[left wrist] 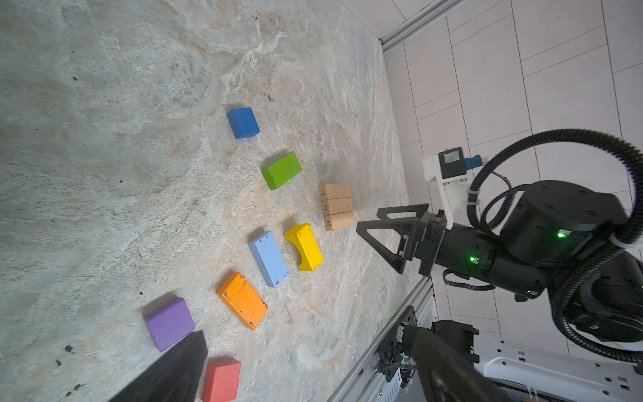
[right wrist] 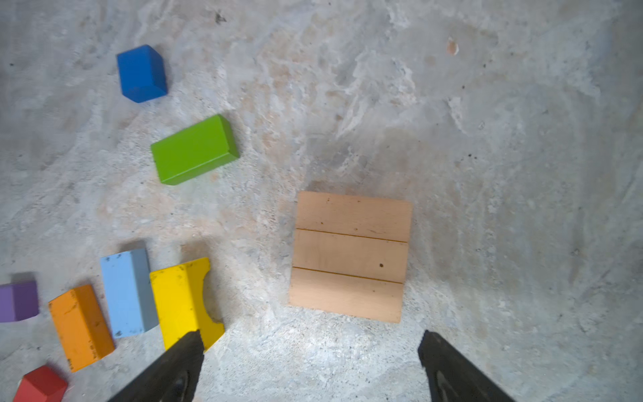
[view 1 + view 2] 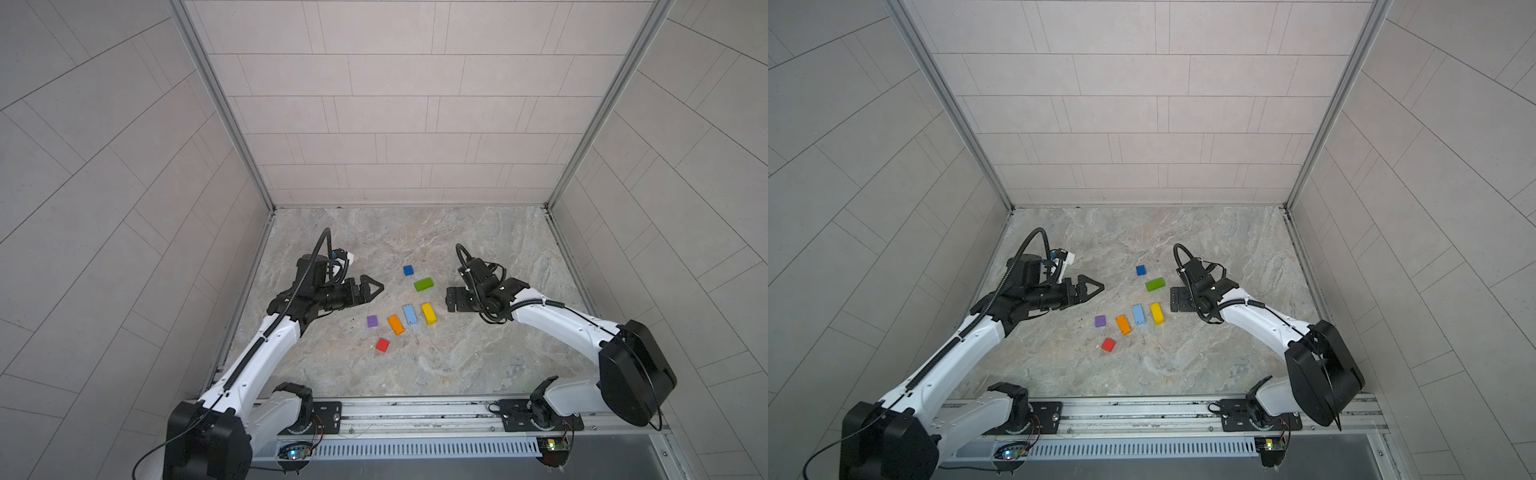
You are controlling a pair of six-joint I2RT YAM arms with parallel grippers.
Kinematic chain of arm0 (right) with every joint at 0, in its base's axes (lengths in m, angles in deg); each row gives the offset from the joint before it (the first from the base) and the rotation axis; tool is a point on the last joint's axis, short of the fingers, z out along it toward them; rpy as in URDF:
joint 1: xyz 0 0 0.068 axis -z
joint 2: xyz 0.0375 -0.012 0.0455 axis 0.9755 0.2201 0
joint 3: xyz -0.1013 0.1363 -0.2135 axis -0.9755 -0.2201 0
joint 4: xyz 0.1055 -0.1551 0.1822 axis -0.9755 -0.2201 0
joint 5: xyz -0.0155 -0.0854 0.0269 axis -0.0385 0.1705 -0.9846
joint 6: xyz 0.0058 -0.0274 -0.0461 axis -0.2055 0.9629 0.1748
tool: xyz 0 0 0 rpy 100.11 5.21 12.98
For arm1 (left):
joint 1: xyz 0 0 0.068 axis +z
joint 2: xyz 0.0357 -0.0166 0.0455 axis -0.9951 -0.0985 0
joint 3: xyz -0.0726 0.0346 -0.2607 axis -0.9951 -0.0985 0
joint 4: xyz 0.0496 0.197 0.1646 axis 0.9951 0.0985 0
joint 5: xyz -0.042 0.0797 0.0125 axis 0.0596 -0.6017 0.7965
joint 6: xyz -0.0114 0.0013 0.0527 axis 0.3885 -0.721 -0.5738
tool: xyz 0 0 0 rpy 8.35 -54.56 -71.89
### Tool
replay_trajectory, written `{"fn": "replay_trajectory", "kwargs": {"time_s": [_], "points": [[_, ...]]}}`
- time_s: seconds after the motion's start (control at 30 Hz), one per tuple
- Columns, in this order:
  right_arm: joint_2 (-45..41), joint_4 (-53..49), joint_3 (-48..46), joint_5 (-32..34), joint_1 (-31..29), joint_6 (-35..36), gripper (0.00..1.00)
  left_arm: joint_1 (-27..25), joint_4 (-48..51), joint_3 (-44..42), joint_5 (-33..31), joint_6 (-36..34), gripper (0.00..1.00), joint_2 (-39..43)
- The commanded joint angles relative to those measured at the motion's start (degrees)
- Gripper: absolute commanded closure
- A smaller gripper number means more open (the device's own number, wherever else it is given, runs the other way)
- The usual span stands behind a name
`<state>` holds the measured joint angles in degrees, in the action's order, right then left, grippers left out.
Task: Build the wood block tower
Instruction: 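Move the right gripper to the light-blue bar and grasp it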
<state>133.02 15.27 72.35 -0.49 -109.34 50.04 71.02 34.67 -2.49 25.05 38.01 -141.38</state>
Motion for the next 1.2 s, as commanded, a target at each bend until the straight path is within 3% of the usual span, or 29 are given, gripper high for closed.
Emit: {"fn": "replay_trajectory", "kwargs": {"time_s": [0.0, 0.2, 0.53, 1.17], "points": [[-1.4, -3.8, 2.1, -1.3, -2.3, 3.2, 0.06, -0.3, 0.0, 0.3, -0.2, -0.5, 0.00, -0.1], [0.4, -2.9, 5.0, -2.4, -8.0, 3.4, 0.19, -0.2, 1.8, 1.0, -0.7, -0.7, 0.00, -0.8], [10.2, 1.1, 10.9, 0.6, -15.4, 0.0, 0.38, -0.1, 3.3, 1.3, -2.3, -1.3, 0.00, -0.9], [26.0, 3.6, 17.1, 2.4, -18.0, -2.8, 0.48, -0.1, 3.4, 1.5, -2.3, -1.7, 0.00, -0.8]]}}
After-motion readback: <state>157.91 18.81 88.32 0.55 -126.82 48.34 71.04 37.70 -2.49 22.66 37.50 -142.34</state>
